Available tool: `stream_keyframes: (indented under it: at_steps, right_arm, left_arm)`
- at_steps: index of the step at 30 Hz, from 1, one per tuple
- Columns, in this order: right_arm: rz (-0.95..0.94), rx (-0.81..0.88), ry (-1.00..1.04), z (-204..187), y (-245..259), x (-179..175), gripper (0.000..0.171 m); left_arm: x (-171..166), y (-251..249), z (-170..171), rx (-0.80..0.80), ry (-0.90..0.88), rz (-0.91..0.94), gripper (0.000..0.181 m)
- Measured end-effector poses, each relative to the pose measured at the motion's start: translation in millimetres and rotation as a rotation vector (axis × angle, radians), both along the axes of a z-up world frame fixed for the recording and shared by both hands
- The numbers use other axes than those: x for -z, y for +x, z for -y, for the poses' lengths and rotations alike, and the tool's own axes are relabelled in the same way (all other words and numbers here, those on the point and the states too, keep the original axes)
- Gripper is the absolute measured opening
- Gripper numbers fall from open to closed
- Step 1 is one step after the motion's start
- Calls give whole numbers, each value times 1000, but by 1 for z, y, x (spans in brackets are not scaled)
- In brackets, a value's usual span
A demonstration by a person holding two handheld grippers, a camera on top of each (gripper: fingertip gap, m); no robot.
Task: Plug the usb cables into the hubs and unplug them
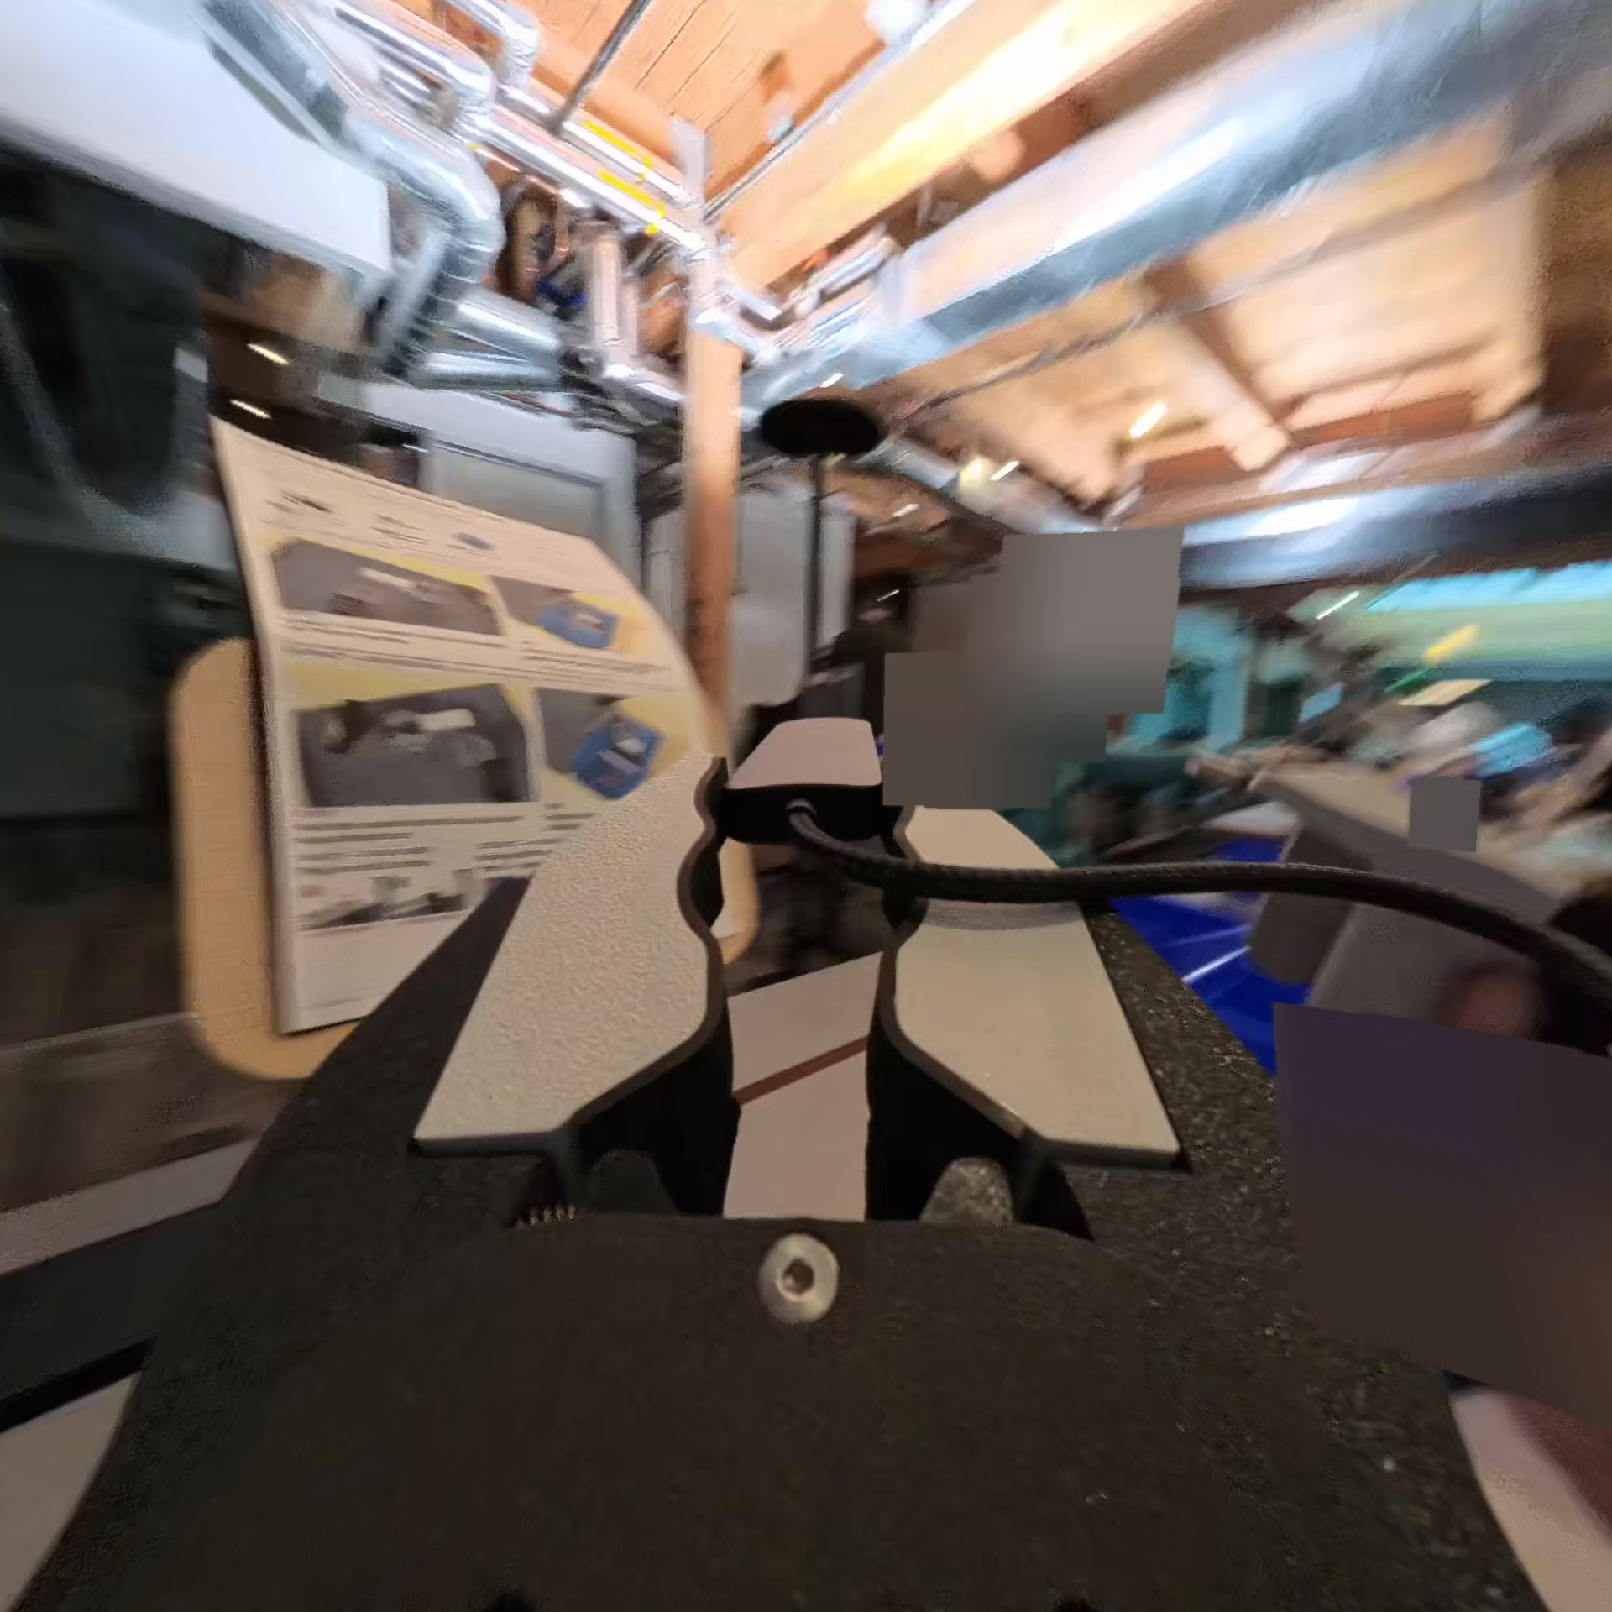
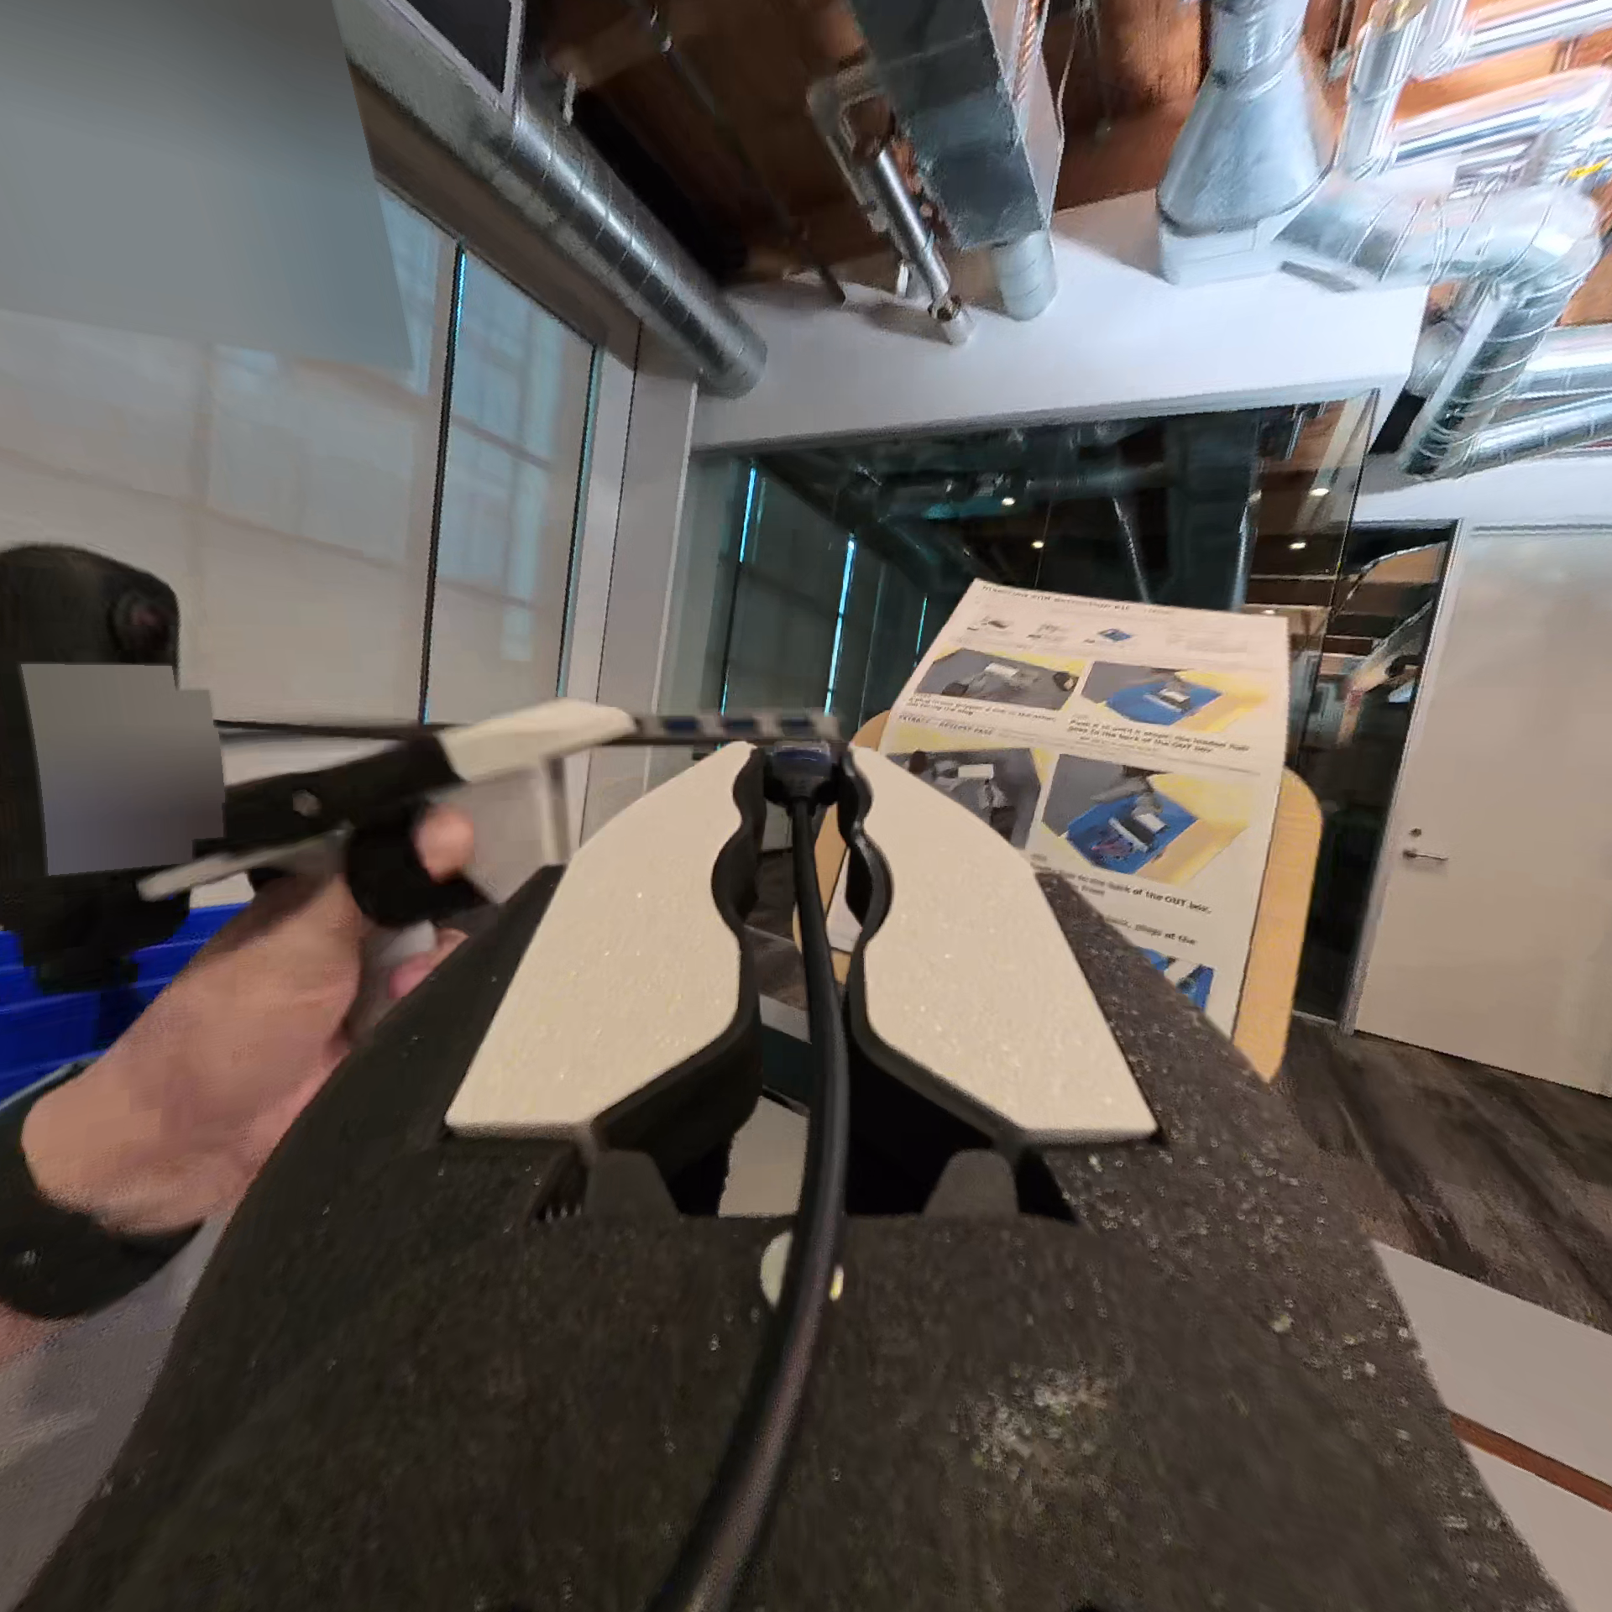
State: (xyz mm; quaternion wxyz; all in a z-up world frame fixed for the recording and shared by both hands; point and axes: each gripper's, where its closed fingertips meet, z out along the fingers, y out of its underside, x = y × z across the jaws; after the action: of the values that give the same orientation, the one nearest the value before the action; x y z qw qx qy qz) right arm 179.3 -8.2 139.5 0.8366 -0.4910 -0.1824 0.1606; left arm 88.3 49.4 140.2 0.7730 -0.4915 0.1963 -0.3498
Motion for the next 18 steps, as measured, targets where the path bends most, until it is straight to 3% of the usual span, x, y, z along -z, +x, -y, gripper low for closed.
stream_keyframes:
  at_steps: [1, 2, 6, 13, 18]
  right_arm:
    - [-4, -1, 3, 3, 5, -3, 16]
    - [2, -2, -7, 2, 9, -4, 16]
    - [23, -20, -29, -4, 15, -2, 16]
    - [69, -55, -149, -21, 20, 24, 15]
    - [226, -45, -347, -26, 44, 60, 15]
  left_arm:
    - [-9, -14, 3, 89, -18, 94, 33]
    - [-13, -26, -1, 41, -12, 104, 33]
    - [-18, -24, 4, -48, 86, -48, 33]
    - [-4, -5, 3, 21, 36, -112, 33]
    - [3, 13, 14, 56, 41, -206, 34]
